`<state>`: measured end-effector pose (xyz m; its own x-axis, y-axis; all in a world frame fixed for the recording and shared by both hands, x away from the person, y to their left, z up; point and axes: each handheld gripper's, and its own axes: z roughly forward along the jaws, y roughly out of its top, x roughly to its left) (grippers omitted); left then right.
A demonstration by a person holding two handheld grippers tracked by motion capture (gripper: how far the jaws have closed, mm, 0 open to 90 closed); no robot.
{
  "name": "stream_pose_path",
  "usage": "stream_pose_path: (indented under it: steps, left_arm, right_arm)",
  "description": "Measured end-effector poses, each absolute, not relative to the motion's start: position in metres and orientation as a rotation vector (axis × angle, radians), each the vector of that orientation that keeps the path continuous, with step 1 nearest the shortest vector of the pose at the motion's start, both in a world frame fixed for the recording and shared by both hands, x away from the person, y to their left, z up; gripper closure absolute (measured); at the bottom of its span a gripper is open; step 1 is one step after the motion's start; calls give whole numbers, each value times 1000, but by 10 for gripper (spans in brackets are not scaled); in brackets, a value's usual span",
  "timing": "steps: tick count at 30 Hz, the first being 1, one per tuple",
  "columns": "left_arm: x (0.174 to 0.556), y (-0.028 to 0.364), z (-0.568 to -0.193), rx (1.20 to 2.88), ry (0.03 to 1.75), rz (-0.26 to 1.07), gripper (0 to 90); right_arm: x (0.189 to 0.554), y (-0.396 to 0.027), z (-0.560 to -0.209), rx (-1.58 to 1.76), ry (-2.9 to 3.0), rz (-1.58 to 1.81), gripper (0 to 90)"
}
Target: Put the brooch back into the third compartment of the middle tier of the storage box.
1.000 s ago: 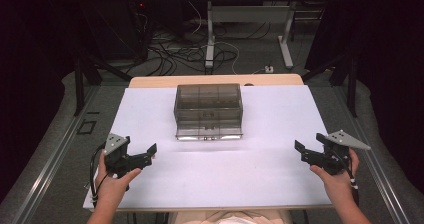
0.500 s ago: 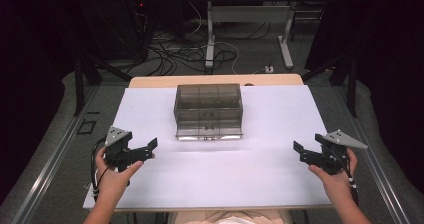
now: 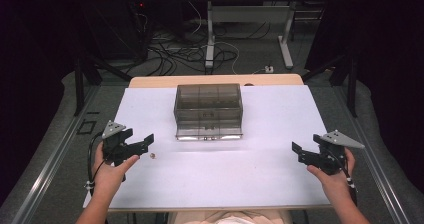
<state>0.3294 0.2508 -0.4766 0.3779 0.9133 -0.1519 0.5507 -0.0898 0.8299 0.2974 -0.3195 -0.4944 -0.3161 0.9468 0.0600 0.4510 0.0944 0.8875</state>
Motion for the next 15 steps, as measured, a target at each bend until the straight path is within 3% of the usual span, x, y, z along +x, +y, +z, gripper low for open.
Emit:
stream_pose_path:
  steps: [15]
  left_arm:
    - [341, 255, -491, 1794, 1317, 465, 237]
  right_arm:
    - [299, -321, -498, 1389, 1829, 1172, 159]
